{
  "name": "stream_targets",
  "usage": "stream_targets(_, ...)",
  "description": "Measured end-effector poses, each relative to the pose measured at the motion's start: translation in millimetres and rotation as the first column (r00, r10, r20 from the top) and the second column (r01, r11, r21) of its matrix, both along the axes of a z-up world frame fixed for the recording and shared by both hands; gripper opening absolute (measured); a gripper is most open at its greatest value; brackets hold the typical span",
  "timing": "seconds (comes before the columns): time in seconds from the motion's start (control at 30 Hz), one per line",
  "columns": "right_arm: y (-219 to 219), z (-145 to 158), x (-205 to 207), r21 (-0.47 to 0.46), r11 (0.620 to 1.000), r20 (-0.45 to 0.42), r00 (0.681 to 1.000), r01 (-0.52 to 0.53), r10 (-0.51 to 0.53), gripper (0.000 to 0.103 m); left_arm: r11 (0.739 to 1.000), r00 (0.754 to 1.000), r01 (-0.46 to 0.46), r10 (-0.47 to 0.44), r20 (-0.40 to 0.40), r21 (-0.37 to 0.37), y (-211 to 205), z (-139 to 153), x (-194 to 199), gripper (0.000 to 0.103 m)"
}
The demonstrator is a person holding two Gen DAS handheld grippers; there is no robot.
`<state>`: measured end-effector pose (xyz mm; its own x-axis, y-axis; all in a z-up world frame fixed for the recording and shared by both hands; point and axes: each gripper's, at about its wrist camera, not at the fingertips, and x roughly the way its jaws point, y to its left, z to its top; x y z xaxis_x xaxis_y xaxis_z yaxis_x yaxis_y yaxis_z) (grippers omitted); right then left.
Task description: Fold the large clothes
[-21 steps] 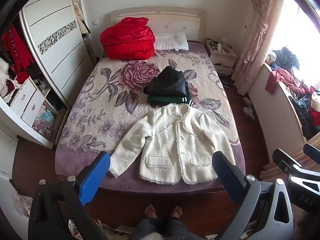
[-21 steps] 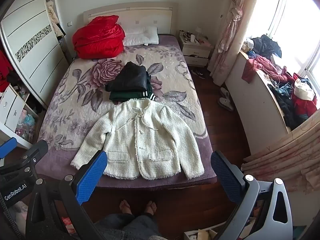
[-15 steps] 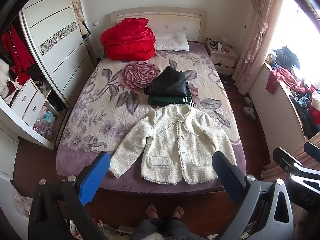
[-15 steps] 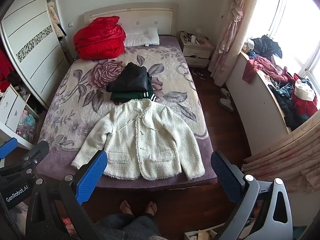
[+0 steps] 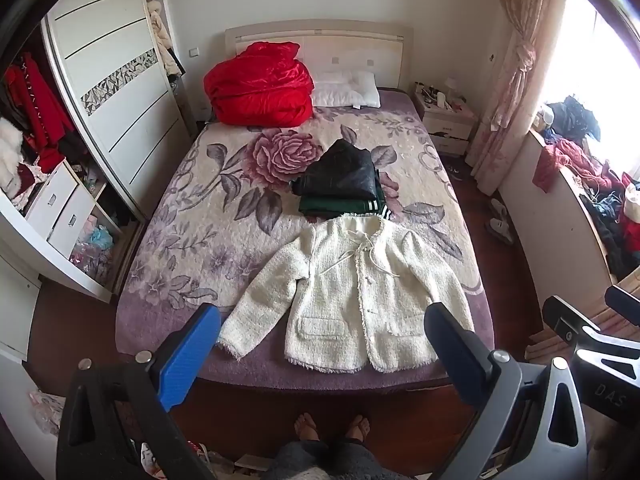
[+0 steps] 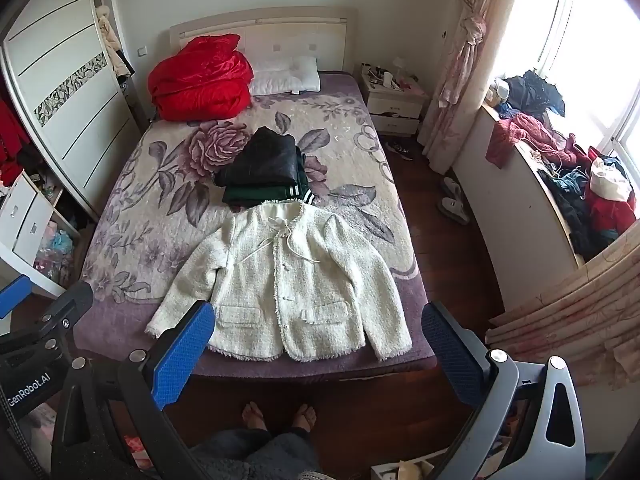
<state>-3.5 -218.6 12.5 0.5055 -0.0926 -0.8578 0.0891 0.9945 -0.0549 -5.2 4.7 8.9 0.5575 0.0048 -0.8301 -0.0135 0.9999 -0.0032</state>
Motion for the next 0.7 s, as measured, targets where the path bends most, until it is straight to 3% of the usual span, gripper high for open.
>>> stream_targets(0.7,14,28,-6,-0.004,1.000,0.025,1.000,-0.002,0.002,0.103,1.000,1.000,0.001,-0.001,0.027,-0.013,-3,16,-8,0.103)
